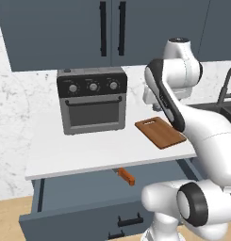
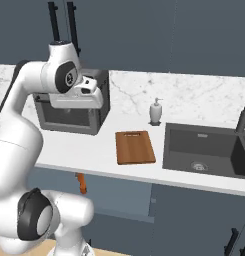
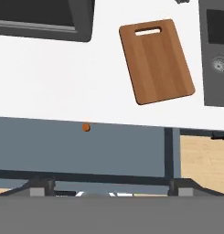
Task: Pick up the knife from the drawer and place it on the cutting board. Then place the meat from the plate to the cutting board.
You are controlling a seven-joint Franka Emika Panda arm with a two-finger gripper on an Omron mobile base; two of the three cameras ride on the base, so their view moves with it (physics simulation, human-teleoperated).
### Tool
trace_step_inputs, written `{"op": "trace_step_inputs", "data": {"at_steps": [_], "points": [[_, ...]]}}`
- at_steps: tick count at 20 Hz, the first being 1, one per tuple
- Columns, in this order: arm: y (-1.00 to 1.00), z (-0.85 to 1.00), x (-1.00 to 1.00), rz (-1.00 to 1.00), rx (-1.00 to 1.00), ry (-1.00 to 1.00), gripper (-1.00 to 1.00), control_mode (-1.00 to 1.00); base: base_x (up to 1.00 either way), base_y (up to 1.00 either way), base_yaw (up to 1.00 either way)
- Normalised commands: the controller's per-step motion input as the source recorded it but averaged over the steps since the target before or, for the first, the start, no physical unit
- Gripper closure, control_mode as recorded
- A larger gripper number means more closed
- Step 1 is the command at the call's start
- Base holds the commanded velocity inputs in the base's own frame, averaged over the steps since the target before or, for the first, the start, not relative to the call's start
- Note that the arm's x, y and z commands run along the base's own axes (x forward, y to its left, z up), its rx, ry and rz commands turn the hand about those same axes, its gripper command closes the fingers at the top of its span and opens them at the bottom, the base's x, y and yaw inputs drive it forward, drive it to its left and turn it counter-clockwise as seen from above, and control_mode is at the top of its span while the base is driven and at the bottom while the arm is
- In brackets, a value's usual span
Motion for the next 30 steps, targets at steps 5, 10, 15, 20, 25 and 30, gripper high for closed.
{"op": "trace_step_inputs", "data": {"at_steps": [5, 10, 15, 20, 25, 30], "points": [[-0.02, 0.26, -0.36, 0.00, -0.07, 0.07, -1.00, -1.00, 0.00, 0.00, 0.00], [-0.06, 0.00, -0.20, 0.00, -0.02, 0.01, -1.00, 1.00, -0.80, -0.56, 0.01], [0.00, 0.00, 0.00, 0.00, 0.00, 0.00, -1.00, 1.00, -0.92, -0.97, 0.13], [0.00, 0.00, 0.00, 0.00, 0.00, 0.00, -1.00, 1.00, -0.49, -0.95, 0.46], [0.00, 0.00, 0.00, 0.00, 0.00, 0.00, -1.00, 1.00, -0.15, -0.46, 0.69], [0.00, 0.00, 0.00, 0.00, 0.00, 0.00, -1.00, 1.00, 0.00, -0.36, 0.73]]}}
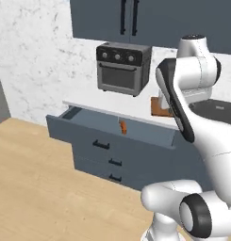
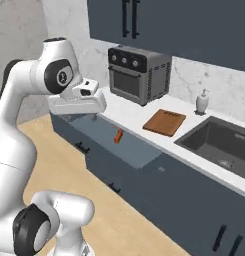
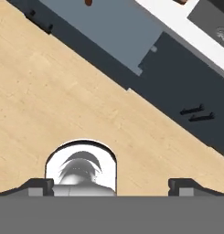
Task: Pick up the knife from the drawer and place it on the cutting board. Then place the meat from the plate to the cutting board.
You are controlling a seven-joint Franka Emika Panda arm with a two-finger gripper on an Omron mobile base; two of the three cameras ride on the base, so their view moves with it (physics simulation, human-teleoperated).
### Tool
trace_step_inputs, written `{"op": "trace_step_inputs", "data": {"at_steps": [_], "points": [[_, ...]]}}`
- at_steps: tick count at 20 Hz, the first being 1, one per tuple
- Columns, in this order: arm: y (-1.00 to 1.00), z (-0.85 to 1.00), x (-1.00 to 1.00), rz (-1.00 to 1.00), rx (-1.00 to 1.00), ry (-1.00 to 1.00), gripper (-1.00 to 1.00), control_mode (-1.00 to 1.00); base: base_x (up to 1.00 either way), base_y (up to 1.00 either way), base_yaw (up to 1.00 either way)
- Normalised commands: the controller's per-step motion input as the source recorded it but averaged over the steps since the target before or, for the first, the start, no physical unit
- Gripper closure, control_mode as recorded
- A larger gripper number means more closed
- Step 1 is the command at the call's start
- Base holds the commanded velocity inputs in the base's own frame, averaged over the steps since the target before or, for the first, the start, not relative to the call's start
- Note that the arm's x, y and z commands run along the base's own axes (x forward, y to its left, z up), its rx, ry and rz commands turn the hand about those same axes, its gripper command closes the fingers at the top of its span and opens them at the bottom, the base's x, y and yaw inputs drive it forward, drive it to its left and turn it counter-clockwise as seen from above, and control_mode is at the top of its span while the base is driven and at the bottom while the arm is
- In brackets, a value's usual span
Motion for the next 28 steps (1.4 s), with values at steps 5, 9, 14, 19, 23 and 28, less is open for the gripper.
{"op": "trace_step_inputs", "data": {"at_steps": [5, 9, 14, 19, 23, 28], "points": [[0.00, 0.00, 0.00, 0.00, 0.00, 0.00, -1.00, 1.00, 0.00, -0.53, 0.67], [0.00, 0.00, 0.00, 0.00, 0.00, 0.00, -1.00, 1.00, -0.17, -0.93, 0.53], [0.00, 0.00, 0.00, 0.00, 0.00, 0.00, -1.00, 1.00, -0.23, -1.00, 0.46], [0.00, 0.00, 0.00, 0.00, 0.00, 0.00, -1.00, 1.00, -0.16, -1.00, 0.39], [0.00, 0.00, 0.00, 0.00, 0.00, 0.00, -1.00, 1.00, 0.00, -1.00, 0.31], [0.00, 0.00, 0.00, 0.00, 0.00, 0.00, -1.00, 1.00, -0.02, -0.42, 0.14]]}}
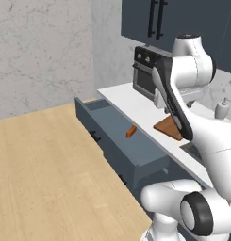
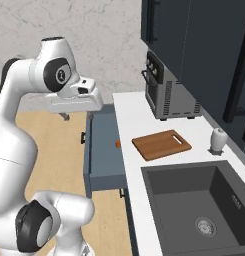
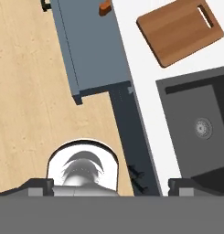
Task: Pick up the knife from the drawer and place it on the cutting board. Then place the meat from the plate to the cutting board.
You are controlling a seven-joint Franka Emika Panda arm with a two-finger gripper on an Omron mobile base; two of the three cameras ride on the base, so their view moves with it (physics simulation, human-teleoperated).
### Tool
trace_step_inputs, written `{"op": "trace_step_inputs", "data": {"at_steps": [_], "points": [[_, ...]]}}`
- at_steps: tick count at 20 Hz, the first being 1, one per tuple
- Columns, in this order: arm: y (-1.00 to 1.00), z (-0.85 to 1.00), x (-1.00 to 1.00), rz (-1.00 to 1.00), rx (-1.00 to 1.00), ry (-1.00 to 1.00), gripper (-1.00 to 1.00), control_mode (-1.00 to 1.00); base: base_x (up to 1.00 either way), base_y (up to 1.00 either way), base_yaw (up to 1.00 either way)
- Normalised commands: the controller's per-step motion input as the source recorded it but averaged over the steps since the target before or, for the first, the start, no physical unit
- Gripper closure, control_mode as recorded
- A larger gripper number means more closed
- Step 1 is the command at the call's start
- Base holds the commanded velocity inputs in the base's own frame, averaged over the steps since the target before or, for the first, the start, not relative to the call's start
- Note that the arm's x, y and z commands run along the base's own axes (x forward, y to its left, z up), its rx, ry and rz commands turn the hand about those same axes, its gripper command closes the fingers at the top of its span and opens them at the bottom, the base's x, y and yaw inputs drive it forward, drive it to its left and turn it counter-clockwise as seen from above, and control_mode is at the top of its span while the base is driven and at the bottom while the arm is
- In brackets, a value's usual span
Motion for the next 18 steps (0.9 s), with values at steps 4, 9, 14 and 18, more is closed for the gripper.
{"op": "trace_step_inputs", "data": {"at_steps": [4, 9, 14, 18], "points": [[0.12, 0.05, -0.08, 0.00, -0.04, 0.07, -1.00, -1.00, -0.07, 0.00, 0.00], [0.44, 0.04, -0.03, 0.00, -0.07, 0.15, -1.00, -1.00, 0.00, 0.00, 0.00], [0.51, -0.04, 0.00, 0.00, -0.11, 0.21, -1.00, -1.00, 0.00, 0.00, 0.00], [0.38, -0.39, 0.24, 0.00, -0.10, 0.36, -1.00, -1.00, 0.00, 0.00, 0.00]]}}
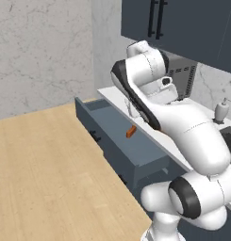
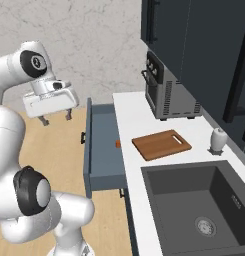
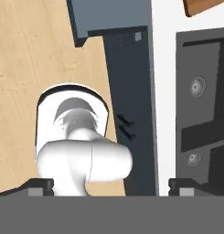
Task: Pick up the knife from the drawer and place it on the cutting board. Then place the meat from the plate to the cutting board.
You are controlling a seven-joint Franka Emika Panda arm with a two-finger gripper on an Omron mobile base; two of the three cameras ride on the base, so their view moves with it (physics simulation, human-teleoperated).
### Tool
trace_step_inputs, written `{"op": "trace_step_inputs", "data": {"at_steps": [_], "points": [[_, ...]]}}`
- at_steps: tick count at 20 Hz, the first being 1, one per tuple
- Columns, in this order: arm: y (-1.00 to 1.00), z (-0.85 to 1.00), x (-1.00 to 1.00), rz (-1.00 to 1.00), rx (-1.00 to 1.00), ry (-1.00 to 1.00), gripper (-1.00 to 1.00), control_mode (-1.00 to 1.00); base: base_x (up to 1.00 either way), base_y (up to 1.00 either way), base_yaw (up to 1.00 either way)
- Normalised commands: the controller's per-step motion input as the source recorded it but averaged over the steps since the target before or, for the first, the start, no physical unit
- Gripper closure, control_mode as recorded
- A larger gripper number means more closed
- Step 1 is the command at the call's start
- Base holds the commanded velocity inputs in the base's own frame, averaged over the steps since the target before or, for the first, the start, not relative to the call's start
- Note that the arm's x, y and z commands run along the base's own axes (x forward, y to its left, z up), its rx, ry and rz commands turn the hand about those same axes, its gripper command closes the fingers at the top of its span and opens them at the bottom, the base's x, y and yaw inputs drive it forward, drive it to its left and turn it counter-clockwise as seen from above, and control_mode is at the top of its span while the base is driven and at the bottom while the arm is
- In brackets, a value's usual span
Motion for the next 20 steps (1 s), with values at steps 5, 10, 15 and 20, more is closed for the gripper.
{"op": "trace_step_inputs", "data": {"at_steps": [5, 10, 15, 20], "points": [[0.04, -0.66, 0.20, 0.00, 0.02, 0.36, -1.00, -1.00, 0.00, 0.00, 0.00], [0.17, -0.63, 0.15, 0.00, 0.09, 0.11, -1.00, -1.00, 0.00, 0.00, 0.00], [0.19, -0.14, 0.32, 0.01, 0.01, -0.09, -1.00, -1.00, 0.00, 0.00, 0.00], [-0.14, -0.38, 0.12, 0.15, 0.02, -0.06, -1.00, -1.00, 0.00, 0.00, 0.00]]}}
